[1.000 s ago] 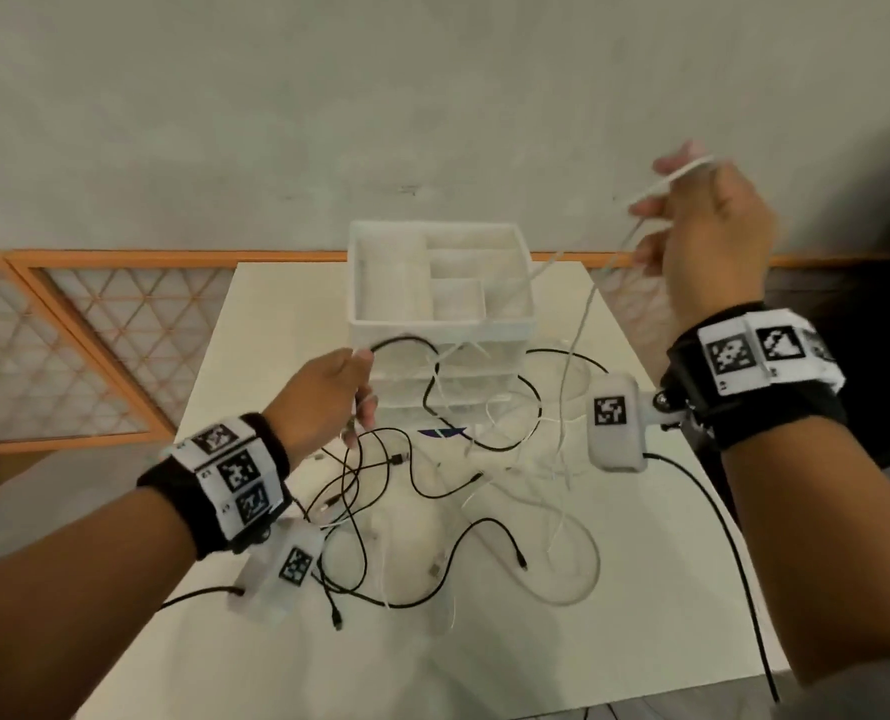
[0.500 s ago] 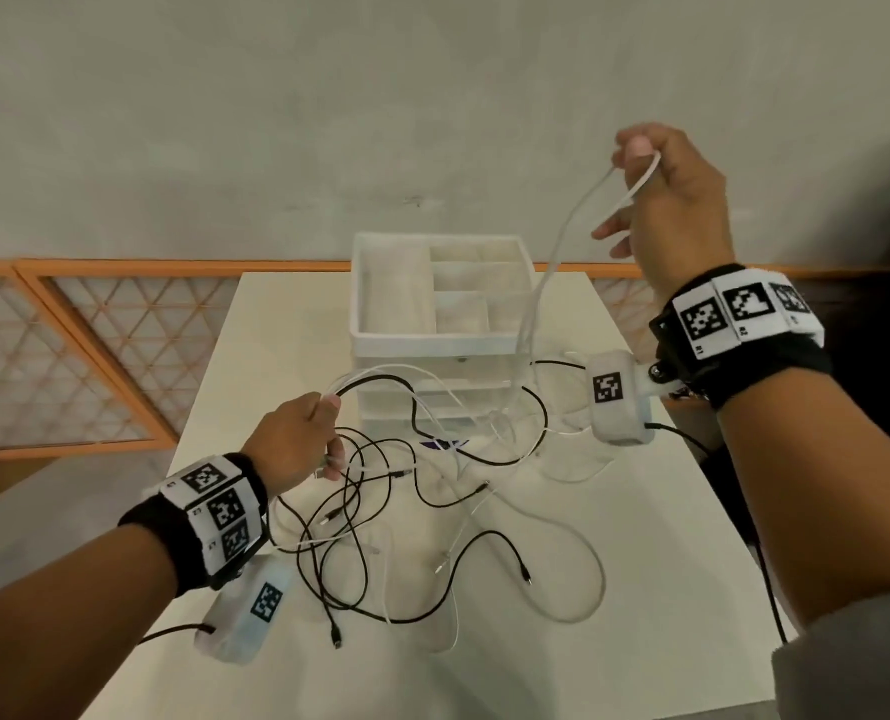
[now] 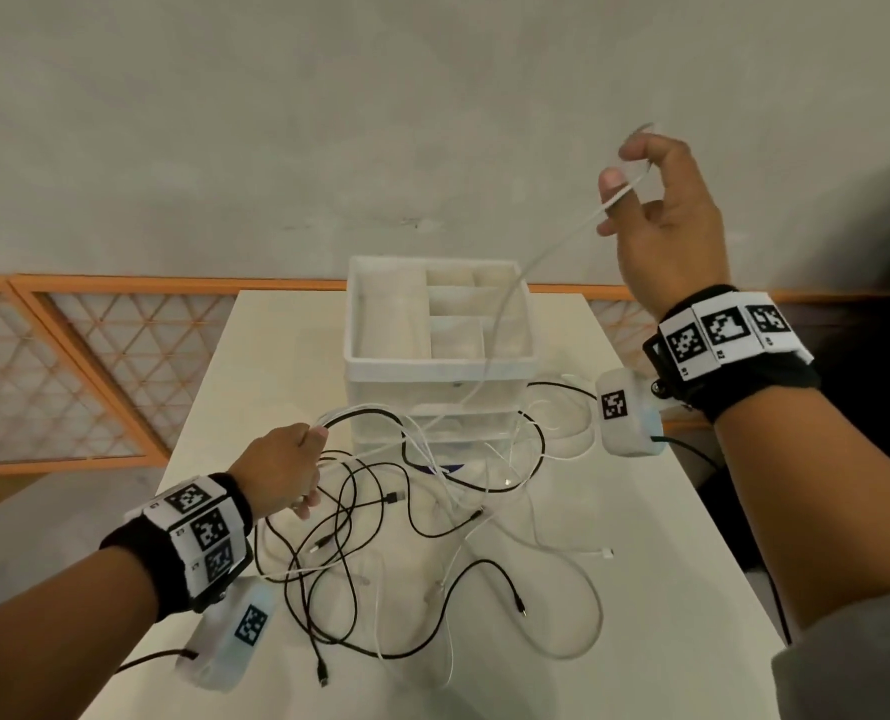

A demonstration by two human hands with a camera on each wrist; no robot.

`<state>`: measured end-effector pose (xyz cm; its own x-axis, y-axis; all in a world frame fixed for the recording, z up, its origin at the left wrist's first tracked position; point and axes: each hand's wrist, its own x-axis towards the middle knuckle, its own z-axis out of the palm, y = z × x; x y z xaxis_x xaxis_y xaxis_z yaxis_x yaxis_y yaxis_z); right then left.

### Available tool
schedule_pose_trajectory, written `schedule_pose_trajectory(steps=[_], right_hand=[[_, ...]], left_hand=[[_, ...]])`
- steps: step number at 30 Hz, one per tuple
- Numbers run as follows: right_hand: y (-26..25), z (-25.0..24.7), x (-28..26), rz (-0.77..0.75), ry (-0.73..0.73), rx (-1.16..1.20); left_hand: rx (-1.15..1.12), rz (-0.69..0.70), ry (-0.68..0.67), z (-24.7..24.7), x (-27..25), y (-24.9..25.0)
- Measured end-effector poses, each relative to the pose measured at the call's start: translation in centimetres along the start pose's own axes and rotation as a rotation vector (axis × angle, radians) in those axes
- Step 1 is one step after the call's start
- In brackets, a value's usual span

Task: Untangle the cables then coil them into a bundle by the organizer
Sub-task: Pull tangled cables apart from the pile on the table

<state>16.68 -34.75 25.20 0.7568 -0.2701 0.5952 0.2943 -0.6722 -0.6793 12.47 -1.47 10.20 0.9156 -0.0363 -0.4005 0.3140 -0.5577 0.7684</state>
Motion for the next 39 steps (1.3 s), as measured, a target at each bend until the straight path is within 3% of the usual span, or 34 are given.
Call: schedule_pose_trajectory(steps=[4, 11, 17, 19, 23, 25, 27, 29, 31, 34, 39], right_hand=[[0.5, 0.9, 1.0, 0.061, -0.077, 0.021], [5.9, 1.8, 0.1, 0.446, -0.223, 0.067], [6.8, 1.1, 0.6, 0.431, -0.138, 0.169], [8.4, 1.1, -0.6, 0.417, -0.167, 0.051], [10.0, 1.3, -5.6, 0.550, -0.414, -0.398], [8.5, 1.6, -8.0, 0.434, -0.350, -0.379], [4.8, 2.4, -10.2, 0.222, -0.322, -0.160], [0.8, 3.3, -12.9, -0.011, -0.521, -0.035], [-1.2, 4.7, -15.4, -0.177, -0.762, -0.147], [-0.7, 6.0, -17.0, -0.153, -0.851, -0.228], [-0.5, 5.2, -15.5, 0.047, -0.769, -0.084]], left_hand=[[-0.132, -0.009, -0.034, 0.7, -0.3, 1.4], [-0.306, -0.008, -0.082, 1.5, -0.8, 3.0], [-0.340, 0.014, -0.086, 1.9, -1.3, 3.9], [-0.351, 0.025, -0.095, 1.9, -1.6, 3.9], [-0.362, 0.052, -0.107, 1.5, -2.1, 4.0], [-0.362, 0.052, -0.122, 1.6, -2.4, 4.3], [-0.356, 0.059, -0.152, 2.0, -2.6, 4.7], [-0.368, 0.071, -0.188, 2.4, -2.7, 5.0], [-0.401, 0.091, -0.219, 2.8, -3.0, 5.3], [-0.463, 0.108, -0.244, 2.8, -3.7, 5.5], [-0.332, 0.147, -0.347, 2.2, -4.9, 4.5]])
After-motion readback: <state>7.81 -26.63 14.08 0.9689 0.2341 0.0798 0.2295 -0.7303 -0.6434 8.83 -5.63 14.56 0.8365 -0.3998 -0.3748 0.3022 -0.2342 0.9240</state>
